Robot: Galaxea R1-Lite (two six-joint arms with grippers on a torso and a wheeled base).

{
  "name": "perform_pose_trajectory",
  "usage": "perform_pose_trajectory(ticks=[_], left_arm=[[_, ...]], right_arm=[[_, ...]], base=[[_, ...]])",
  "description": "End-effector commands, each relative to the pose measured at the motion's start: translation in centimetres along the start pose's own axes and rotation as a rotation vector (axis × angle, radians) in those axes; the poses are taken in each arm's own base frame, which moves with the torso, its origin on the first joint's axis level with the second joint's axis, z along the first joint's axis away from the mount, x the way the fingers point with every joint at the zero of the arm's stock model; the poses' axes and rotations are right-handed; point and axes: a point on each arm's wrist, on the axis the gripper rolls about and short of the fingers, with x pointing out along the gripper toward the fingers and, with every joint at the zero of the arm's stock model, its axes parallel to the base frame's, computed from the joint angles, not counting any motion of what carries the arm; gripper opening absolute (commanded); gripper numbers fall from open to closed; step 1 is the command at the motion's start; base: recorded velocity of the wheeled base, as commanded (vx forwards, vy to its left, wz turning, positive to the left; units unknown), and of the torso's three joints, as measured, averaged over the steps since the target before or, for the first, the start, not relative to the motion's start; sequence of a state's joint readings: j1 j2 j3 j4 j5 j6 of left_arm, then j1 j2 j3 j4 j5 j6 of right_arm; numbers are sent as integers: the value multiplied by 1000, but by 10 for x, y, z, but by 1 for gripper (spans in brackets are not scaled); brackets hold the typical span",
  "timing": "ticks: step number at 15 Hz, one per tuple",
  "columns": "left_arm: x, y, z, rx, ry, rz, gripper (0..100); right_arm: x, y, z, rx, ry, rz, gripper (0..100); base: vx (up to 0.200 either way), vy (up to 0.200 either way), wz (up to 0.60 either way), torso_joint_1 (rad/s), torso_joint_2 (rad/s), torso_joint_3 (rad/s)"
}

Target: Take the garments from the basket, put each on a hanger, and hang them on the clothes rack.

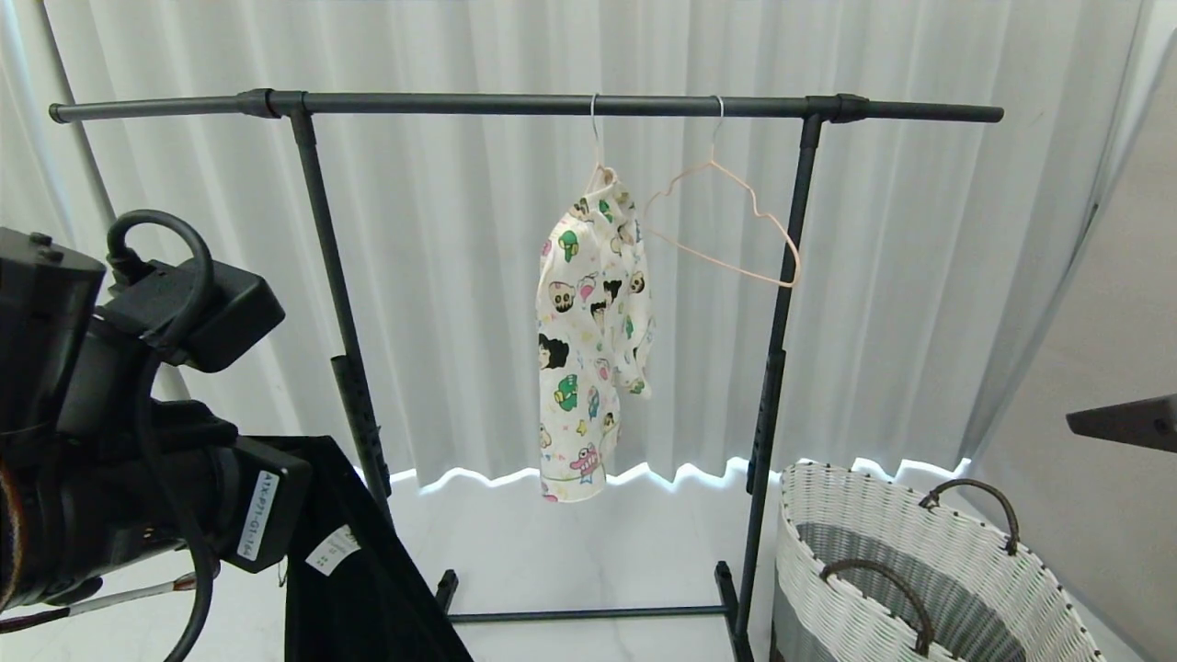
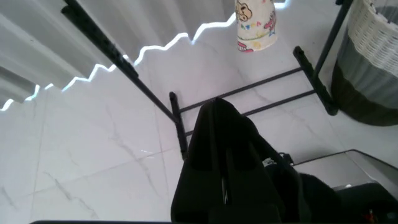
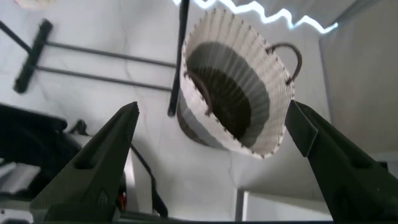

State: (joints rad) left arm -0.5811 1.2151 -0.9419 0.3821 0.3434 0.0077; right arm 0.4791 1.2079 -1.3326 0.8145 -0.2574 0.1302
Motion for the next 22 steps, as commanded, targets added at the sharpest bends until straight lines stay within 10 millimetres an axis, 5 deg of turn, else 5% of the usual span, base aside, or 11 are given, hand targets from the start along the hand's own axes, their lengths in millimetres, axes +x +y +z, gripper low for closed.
perform_pose_trajectory(ticks=[1, 9, 22], left_arm=[[-5, 3, -3, -8, -12, 10, 0], [-5, 3, -3, -8, -10, 37, 0], [-5, 4, -3, -7, -8, 68, 0]], right_arm=[[3, 0, 3, 8, -15, -2, 100], [16, 5, 22, 37, -128, 9, 100], [19, 6, 22, 27, -136, 7, 100]], base=[[0, 0, 0, 119, -334, -212], [0, 0, 0, 181, -449, -270], [0, 0, 0, 225, -503, -276]])
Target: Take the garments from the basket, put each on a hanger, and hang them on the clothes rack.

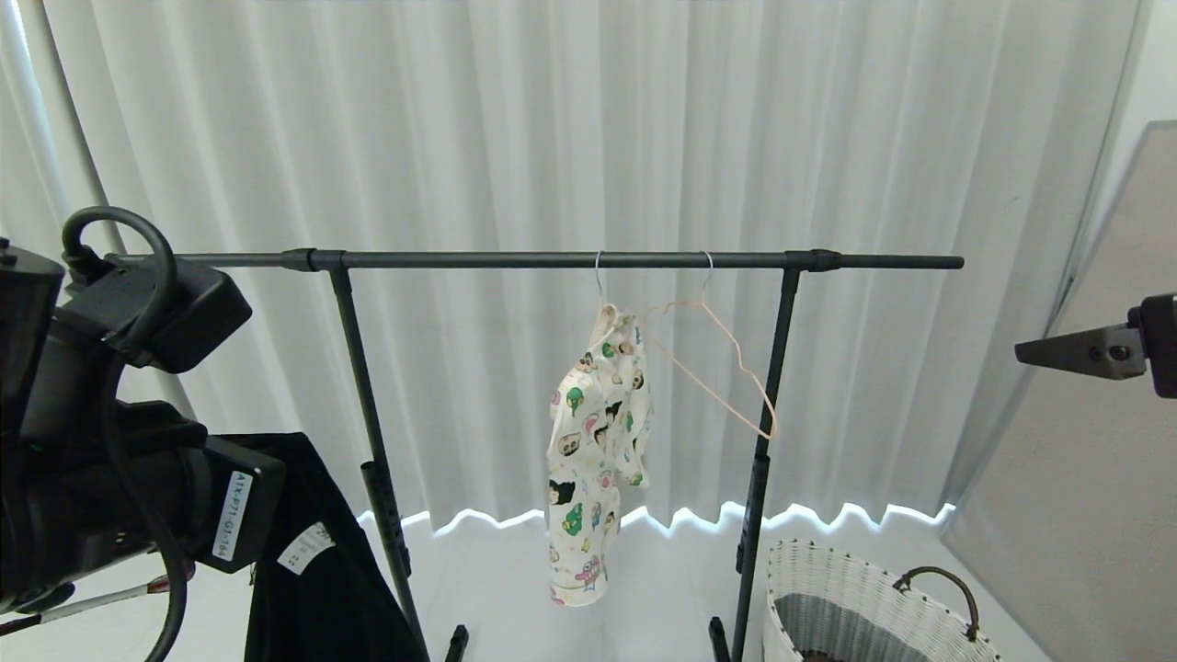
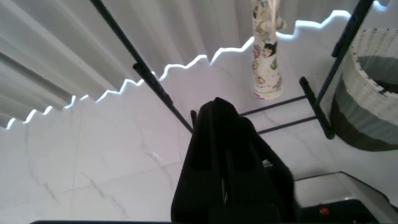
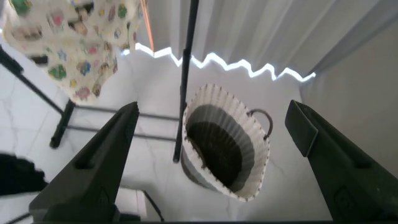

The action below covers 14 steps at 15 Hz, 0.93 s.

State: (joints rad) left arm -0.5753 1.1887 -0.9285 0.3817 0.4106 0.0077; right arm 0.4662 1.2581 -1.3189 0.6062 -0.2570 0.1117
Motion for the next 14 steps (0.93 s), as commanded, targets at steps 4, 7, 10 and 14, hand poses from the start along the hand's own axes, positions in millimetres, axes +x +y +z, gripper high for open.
perform_pose_trajectory(ticks=[4, 7, 10, 14], left_arm=[[1, 0, 0, 0, 4, 31, 0], [1, 0, 0, -1, 5, 31, 0], [1, 0, 0, 1, 3, 31, 0], [-2, 0, -1, -2, -5, 22, 0]], right_arm=[[5, 1, -3, -8, -14, 2, 100], [9, 2, -4, -11, -27, 5, 100], [11, 2, -8, -23, -11, 1, 100], [24, 4, -18, -45, -5, 81, 100]], base=[[0, 200, 0, 47, -102, -55], [0, 133, 0, 15, -3, -3], [0, 0, 0, 0, 0, 0], [100, 0, 0, -1, 1, 0]])
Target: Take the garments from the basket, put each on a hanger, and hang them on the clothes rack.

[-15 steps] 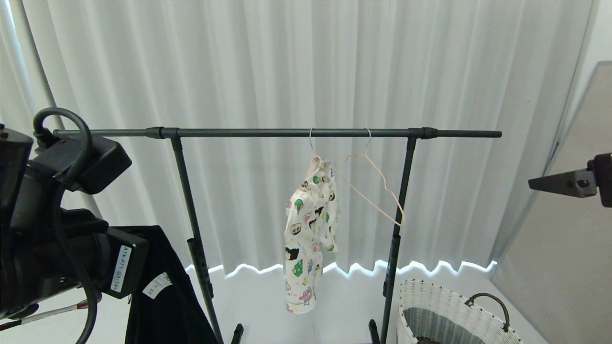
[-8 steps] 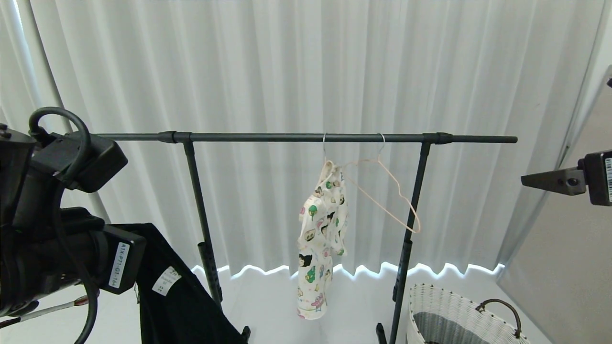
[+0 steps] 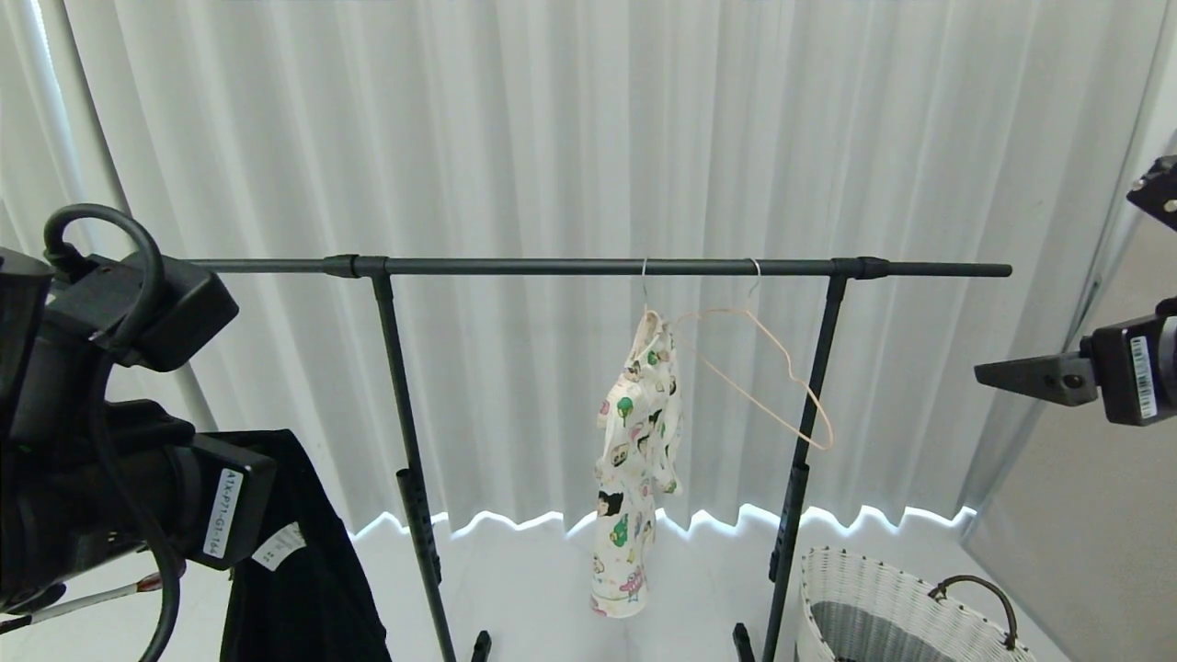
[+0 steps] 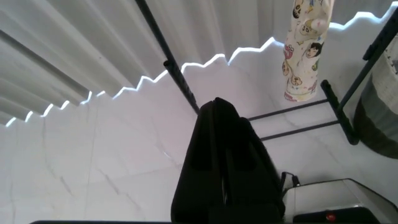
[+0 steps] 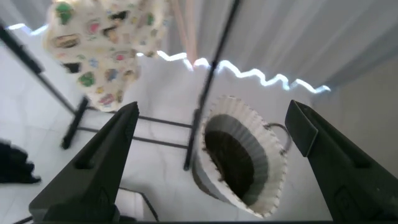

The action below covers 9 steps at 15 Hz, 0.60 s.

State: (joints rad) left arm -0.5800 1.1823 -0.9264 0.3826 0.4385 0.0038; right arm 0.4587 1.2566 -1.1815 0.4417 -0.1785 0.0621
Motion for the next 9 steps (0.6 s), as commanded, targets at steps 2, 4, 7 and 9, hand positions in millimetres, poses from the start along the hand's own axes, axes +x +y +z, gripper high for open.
perform_pose_trajectory(ticks=[2, 4, 7, 9], left_arm=[[-1, 0, 1, -2, -8, -3, 0], [-3, 1, 1, -4, -16, -3, 0], [-4, 0, 2, -1, -19, -9, 0], [-4, -1, 2, 0, -18, -9, 0]], right_arm=[[10, -2, -8, -45, -10, 57, 100], [16, -8, -14, -61, 2, 111, 100], [26, -10, -18, -63, 29, 126, 100], [38, -10, -15, -60, 15, 122, 100]], base=[[200, 0, 0, -7, -10, 10], [200, 0, 0, 15, 5, 7], [200, 0, 0, 7, 2, 4], [200, 0, 0, 2, 2, 0]])
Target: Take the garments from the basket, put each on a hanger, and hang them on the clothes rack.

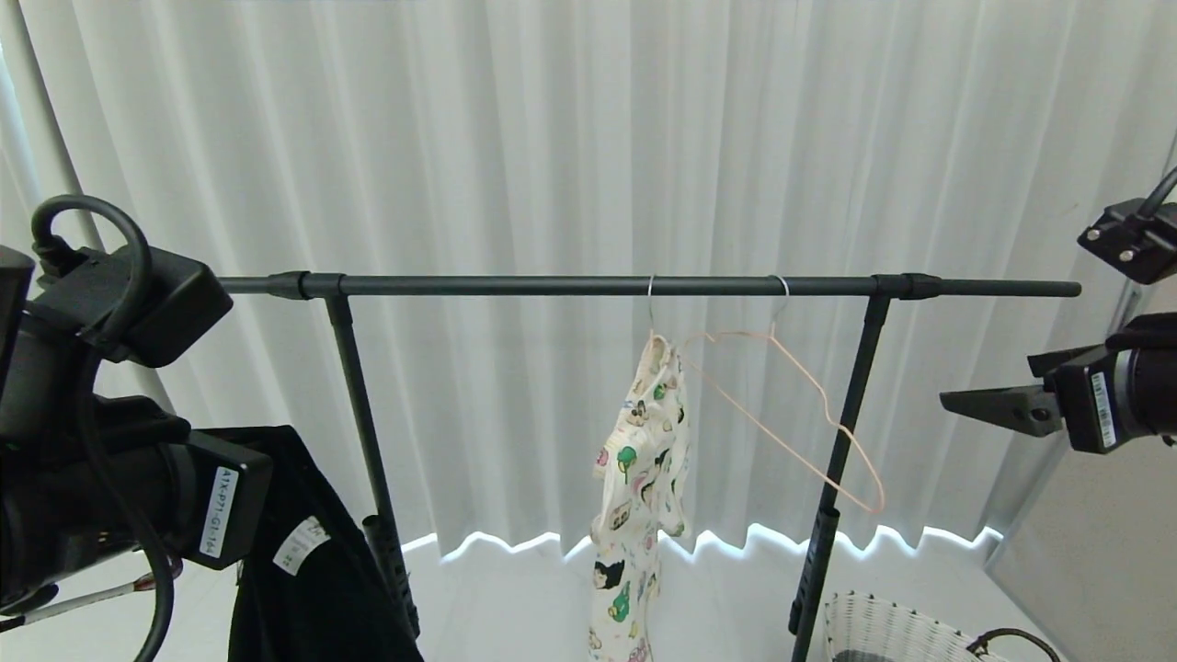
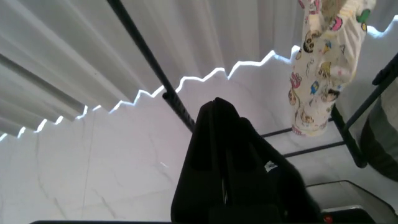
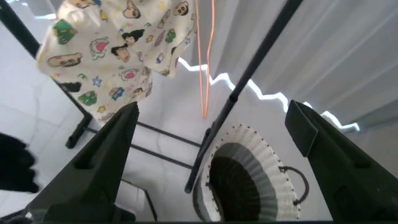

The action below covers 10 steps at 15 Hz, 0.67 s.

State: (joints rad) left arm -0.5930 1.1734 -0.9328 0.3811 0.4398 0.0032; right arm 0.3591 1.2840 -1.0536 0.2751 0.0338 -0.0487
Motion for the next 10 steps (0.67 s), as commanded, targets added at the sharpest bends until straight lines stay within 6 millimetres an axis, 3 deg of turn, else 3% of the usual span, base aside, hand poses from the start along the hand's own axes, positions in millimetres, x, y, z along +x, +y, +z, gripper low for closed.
perform_pose_trajectory(ticks=[1, 6, 10], left_arm=[[0, 0, 0, 1, 1, 0, 0], [0, -1, 1, -1, -8, 0, 0], [-3, 1, 5, 0, -70, 3, 0]], right_arm=[[17, -2, 0, 2, 27, -4, 100], [46, -2, -6, -19, 76, 19, 100], [91, 0, -32, -26, 133, 49, 100]], base=[[200, 0, 0, 2, 7, 2], [200, 0, 0, 2, 4, 1], [0, 0, 0, 0, 0, 0]])
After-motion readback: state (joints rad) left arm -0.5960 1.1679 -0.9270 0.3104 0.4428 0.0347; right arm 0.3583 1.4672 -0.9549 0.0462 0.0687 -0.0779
